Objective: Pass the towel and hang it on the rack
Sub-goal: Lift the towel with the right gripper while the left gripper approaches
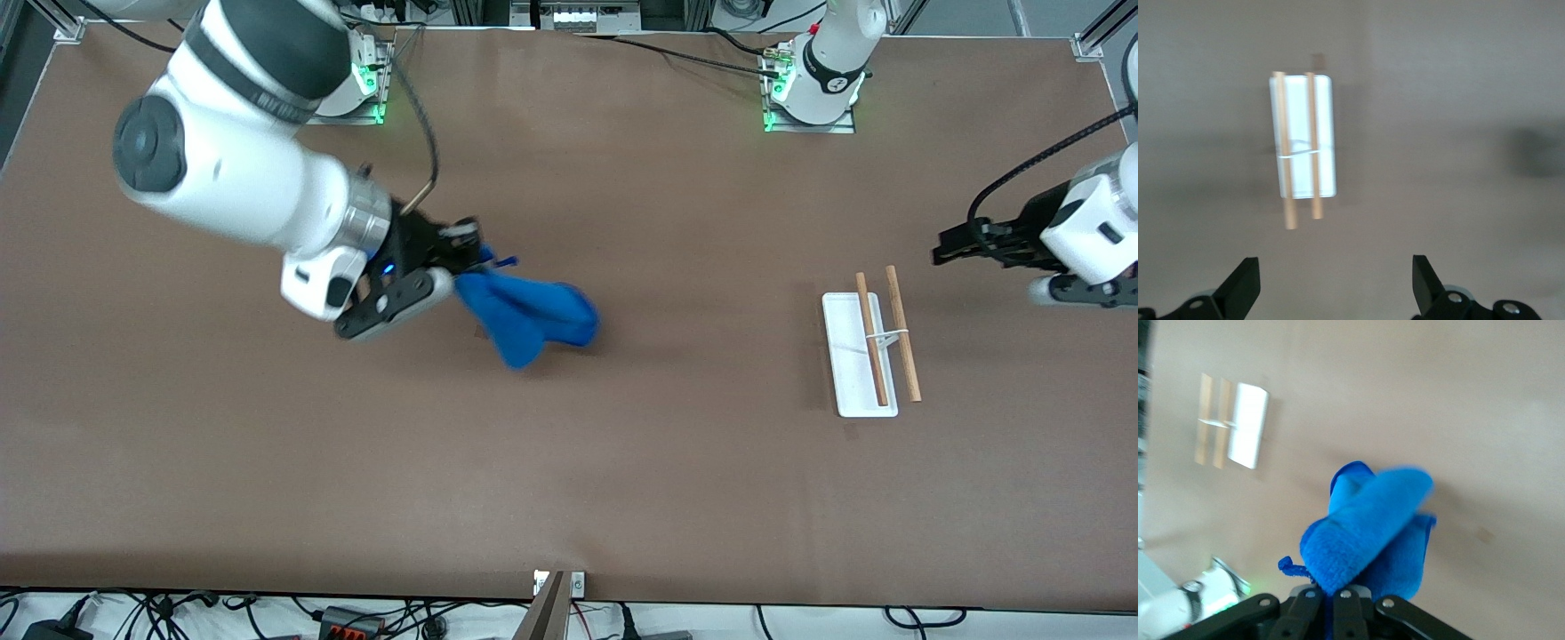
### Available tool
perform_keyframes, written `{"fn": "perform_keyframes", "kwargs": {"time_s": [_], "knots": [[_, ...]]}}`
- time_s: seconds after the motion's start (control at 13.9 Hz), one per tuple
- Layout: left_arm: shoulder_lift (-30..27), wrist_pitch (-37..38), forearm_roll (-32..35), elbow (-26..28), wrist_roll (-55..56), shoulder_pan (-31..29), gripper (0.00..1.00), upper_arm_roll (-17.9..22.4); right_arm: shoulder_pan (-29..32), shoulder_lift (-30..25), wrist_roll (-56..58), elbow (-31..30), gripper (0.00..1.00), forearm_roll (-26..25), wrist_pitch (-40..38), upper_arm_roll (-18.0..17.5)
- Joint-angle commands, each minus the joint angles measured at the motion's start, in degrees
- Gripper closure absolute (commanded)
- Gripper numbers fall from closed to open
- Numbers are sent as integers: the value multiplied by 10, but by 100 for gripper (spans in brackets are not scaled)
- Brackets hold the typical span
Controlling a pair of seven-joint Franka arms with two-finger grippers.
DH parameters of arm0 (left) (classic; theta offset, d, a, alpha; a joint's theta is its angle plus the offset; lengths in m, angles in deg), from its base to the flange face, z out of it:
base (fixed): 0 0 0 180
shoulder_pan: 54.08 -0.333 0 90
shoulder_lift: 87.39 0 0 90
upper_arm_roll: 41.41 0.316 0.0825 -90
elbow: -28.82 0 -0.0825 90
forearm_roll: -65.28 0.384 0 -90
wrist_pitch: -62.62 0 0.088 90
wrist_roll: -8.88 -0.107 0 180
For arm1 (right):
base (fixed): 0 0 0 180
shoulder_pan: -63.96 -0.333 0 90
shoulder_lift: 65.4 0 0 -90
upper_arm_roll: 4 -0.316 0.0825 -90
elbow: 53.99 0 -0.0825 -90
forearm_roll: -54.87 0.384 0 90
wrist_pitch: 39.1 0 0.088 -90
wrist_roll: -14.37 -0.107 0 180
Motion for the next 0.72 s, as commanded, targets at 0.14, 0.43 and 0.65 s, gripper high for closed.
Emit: {"fn": "perform_keyframes", "kwargs": {"time_s": [0.14,0.43,0.65], "knots": [[65,28,-146,-19,-118,4,0,-1,-42,16,-36,5,100,17,62,-25],[110,32,-197,-52,-182,27,0,-13,-66,30,-36,-3,100,17,101,-23],[124,27,-208,-54,-215,57,0,-15,-81,34,-35,-18,100,11,131,-21]]}}
